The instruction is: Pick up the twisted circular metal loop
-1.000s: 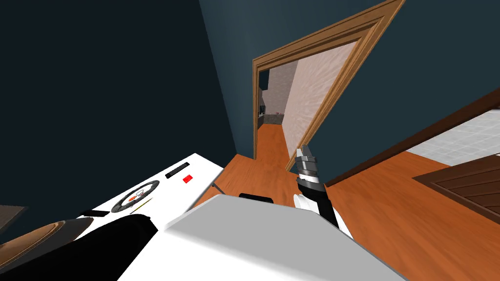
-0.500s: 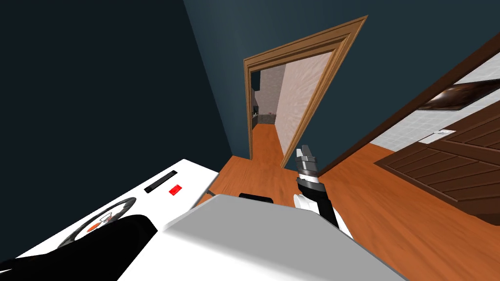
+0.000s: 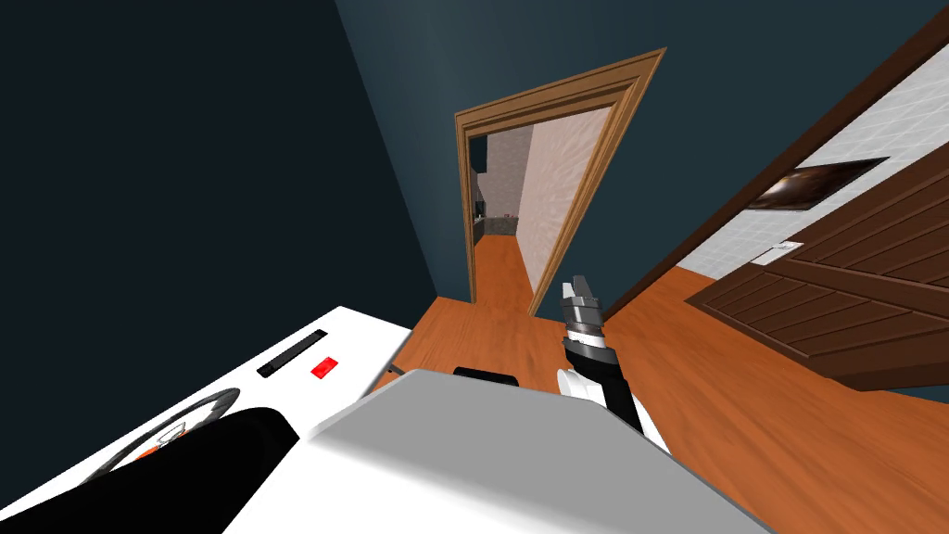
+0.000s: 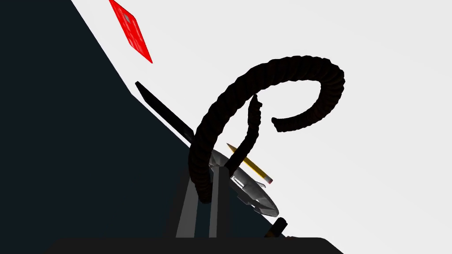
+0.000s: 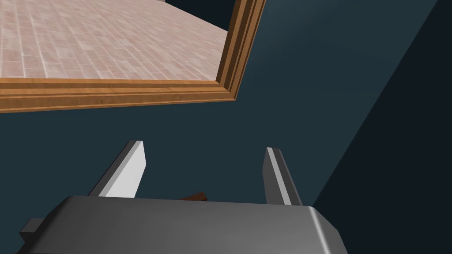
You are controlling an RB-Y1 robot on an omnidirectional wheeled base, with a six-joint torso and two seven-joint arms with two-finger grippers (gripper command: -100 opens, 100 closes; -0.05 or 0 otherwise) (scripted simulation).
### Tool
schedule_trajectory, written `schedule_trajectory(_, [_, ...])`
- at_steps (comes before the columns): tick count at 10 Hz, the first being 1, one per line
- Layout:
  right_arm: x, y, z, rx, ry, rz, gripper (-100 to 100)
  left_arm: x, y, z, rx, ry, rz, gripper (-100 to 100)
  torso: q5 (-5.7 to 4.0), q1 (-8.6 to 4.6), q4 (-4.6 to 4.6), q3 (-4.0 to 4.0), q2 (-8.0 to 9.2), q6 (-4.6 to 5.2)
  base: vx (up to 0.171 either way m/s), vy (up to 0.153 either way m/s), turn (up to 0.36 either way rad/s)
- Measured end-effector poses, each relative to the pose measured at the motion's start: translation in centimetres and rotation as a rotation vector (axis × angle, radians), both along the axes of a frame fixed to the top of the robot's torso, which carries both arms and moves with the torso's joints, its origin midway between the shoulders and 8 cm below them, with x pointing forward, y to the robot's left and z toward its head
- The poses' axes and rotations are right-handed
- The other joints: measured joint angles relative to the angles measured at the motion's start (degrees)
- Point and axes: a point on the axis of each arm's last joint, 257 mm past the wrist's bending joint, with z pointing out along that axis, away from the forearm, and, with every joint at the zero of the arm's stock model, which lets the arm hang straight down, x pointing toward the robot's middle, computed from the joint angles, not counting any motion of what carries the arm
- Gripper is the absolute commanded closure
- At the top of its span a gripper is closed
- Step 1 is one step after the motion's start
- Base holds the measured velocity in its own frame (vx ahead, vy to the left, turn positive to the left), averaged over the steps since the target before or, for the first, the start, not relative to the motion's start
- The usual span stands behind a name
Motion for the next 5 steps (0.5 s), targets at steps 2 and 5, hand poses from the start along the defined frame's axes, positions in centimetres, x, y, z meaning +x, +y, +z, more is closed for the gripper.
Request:
schedule_trajectory(2, [0.0,0.0,0.0,0.0,0.0,0.0,0,0.02,0.0,0.0,0.0,-0.001,0.0,100,0.01,0.01,0.0,0.0,0.0,-0.02,0.0,0.0,0.0])
schedule_trajectory(5, [0.0,-0.01,-0.01,0.0,0.0,0.0,0,0.29,-0.11,0.19,0.001,0.0,-0.012,100,-0.01,-0.02,-0.02,-0.02,-0.02,-0.13,0.021,0.006,0.152])
